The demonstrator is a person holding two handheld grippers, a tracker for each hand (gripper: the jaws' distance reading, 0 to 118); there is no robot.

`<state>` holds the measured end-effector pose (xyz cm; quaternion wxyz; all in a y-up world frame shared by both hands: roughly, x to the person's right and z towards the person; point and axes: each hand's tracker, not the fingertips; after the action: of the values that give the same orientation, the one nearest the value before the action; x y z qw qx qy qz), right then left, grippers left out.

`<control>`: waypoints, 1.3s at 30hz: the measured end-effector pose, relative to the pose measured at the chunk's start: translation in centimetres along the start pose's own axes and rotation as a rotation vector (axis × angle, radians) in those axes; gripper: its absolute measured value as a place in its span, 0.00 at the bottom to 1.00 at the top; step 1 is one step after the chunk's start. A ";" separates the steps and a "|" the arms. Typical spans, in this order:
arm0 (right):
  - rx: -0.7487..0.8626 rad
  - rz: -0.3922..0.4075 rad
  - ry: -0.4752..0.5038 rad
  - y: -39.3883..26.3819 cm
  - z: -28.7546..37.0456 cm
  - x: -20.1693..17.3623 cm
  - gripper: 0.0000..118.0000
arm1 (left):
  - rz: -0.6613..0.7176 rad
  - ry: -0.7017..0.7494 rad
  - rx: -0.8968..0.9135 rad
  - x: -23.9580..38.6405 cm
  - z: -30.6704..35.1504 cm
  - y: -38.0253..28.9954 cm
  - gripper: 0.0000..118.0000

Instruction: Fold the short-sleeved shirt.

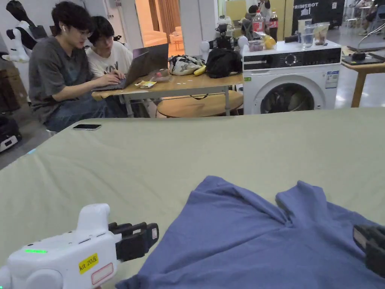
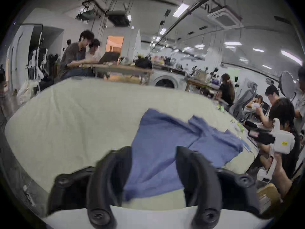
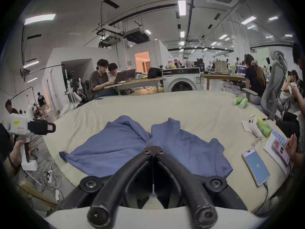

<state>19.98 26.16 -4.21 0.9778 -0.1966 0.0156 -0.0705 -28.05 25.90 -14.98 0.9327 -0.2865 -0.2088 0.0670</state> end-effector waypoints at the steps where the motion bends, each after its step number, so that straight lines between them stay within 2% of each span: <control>1: -0.011 0.007 0.003 -0.3 0.0 0.1 0.00 | 0.044 0.023 -0.027 -0.8 -0.1 -0.7 0.53; 8: -0.065 0.000 0.003 -1.2 -0.3 0.5 0.00 | 0.128 0.129 -0.209 -4.5 -2.7 -4.8 0.53; 12: -0.075 -0.001 0.000 -1.5 0.0 0.5 0.00 | 0.236 0.088 -0.249 -5.5 -4.2 -6.6 0.52; 13: -0.077 0.001 -0.003 -1.5 0.1 0.6 0.00 | 0.243 0.091 -0.258 -5.6 -4.4 -6.9 0.46; 15: -0.084 0.005 -0.007 -1.6 0.1 0.7 0.00 | 0.221 0.105 -0.277 -5.4 -5.2 -7.4 0.23; 18: -0.092 0.006 -0.018 -1.5 0.0 1.1 0.00 | 0.186 0.106 -0.265 -5.0 -5.3 -7.3 0.15; 20: -0.096 0.001 -0.020 -1.4 -0.2 1.5 0.00 | 0.197 0.077 -0.282 -4.9 -5.8 -7.3 0.01; 24: -0.107 0.014 -0.031 0.0 -1.3 3.0 0.00 | 0.129 0.114 -0.302 -4.0 -6.0 -7.6 0.01; 26: -0.167 0.054 -0.042 1.9 -3.0 4.4 0.00 | 0.120 0.118 -0.308 -4.1 -5.9 -7.6 0.01; 27: -0.183 0.067 -0.040 2.8 -4.0 5.3 0.12 | 0.122 0.119 -0.311 -4.1 -6.0 -7.6 0.00; 28: -0.212 0.070 -0.039 3.6 -5.1 6.2 0.40 | 0.128 0.121 -0.315 -4.1 -6.1 -7.7 0.00; 29: -0.228 0.062 -0.041 4.3 -6.1 6.9 0.55 | 0.135 0.122 -0.317 -3.6 -5.8 -7.6 0.00; 33: -0.320 0.053 -0.043 8.0 -12.2 10.6 0.58 | 0.145 0.123 -0.312 -3.3 -5.7 -7.8 0.01; 37: -0.452 0.001 -0.118 9.2 -20.2 14.0 0.59 | 0.191 0.121 -0.321 -3.5 -5.6 -7.4 0.01; 39: -0.520 0.000 -0.095 8.9 -23.2 15.0 0.59 | 0.194 0.120 -0.325 -3.3 -5.6 -7.4 0.00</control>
<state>34.62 23.26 -29.07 0.8940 -0.4444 -0.0129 -0.0549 -28.61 16.19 -16.16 0.8742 -0.4554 -0.1321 0.1048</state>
